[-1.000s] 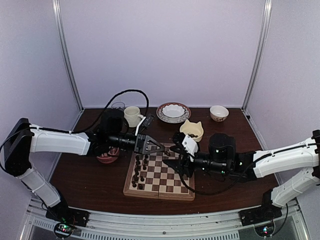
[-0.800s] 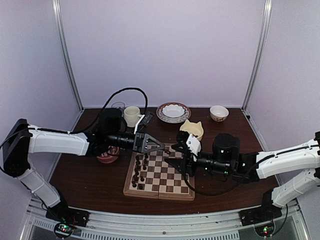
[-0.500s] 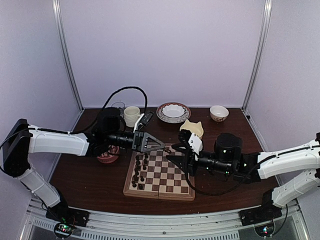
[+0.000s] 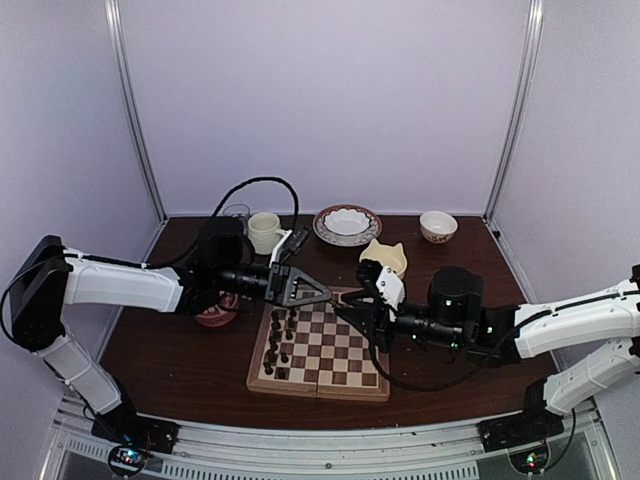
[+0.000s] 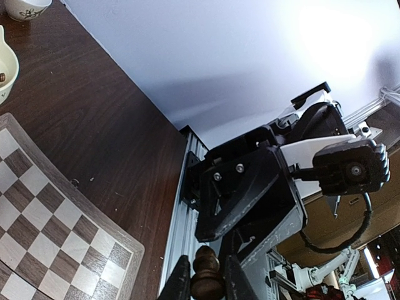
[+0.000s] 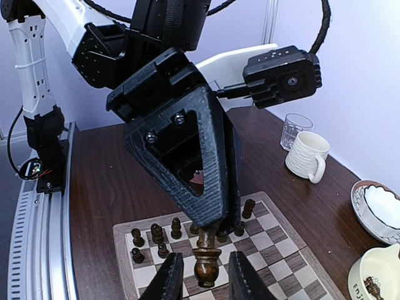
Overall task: Set up the chess pieces on the board
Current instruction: Pass from the left arm to the right
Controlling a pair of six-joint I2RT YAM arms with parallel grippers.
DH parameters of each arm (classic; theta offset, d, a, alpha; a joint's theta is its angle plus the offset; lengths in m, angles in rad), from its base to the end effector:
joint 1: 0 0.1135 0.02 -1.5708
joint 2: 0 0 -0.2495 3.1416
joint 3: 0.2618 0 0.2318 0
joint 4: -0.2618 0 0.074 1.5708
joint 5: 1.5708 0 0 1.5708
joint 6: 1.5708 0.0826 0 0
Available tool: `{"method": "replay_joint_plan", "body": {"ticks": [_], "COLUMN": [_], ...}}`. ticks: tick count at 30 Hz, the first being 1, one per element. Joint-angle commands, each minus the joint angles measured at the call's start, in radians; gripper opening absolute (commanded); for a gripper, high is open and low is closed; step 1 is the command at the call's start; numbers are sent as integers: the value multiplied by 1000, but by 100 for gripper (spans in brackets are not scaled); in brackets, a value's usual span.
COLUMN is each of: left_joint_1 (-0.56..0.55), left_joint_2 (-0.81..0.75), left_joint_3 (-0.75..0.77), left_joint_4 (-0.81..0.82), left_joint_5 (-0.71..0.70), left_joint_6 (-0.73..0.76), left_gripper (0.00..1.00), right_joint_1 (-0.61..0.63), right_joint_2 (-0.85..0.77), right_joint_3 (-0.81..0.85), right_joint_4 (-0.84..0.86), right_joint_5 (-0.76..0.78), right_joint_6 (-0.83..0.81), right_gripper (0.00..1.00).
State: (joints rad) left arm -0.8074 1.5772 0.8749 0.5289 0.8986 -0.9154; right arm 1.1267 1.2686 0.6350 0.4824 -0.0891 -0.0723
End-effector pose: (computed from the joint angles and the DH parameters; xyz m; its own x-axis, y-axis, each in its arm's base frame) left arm 0.1986 -0.3010 0.2425 -0.8518 0.1761 -0.4933 0.5044 0.0218 -0.8632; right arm 0.1292 0.2887 0.2439 0.0032 -0.1608 -0.9870 -0.9394 0.3378 -0.0580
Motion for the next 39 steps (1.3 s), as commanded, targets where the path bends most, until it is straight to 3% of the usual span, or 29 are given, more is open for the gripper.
{"method": "replay_joint_plan", "body": {"ticks": [1,9,17,25,30,33,36,39], "left_joint_1": [5,4,4,4,12,28,47,48], "left_joint_2": [8,11,14,8,-40,-102,-188,-284], "left_joint_3": [9,10,12,6,-8,-20,-48,-72], "left_joint_4": [63,69,72,77,-20,-136,-251,-384], "left_joint_5": [27,35,38,37,-45,-128,-298,-498], "left_joint_6": [-9,-13,-14,-11,57,138,216,299], "left_gripper": [10,10,11,16,40,50,59,61], "right_joint_1": [4,4,5,5,5,4,4,2], "right_joint_2": [9,25,23,19,16,25,38,48], "right_joint_3": [23,35,39,39,57,83,127,191], "right_joint_4": [-1,-8,-18,-22,-56,-109,-212,-389], "right_joint_5": [13,19,21,22,54,27,13,48], "right_joint_6": [11,13,19,19,33,38,59,88], "right_gripper": [27,34,9,2,0,0,2,2]}}
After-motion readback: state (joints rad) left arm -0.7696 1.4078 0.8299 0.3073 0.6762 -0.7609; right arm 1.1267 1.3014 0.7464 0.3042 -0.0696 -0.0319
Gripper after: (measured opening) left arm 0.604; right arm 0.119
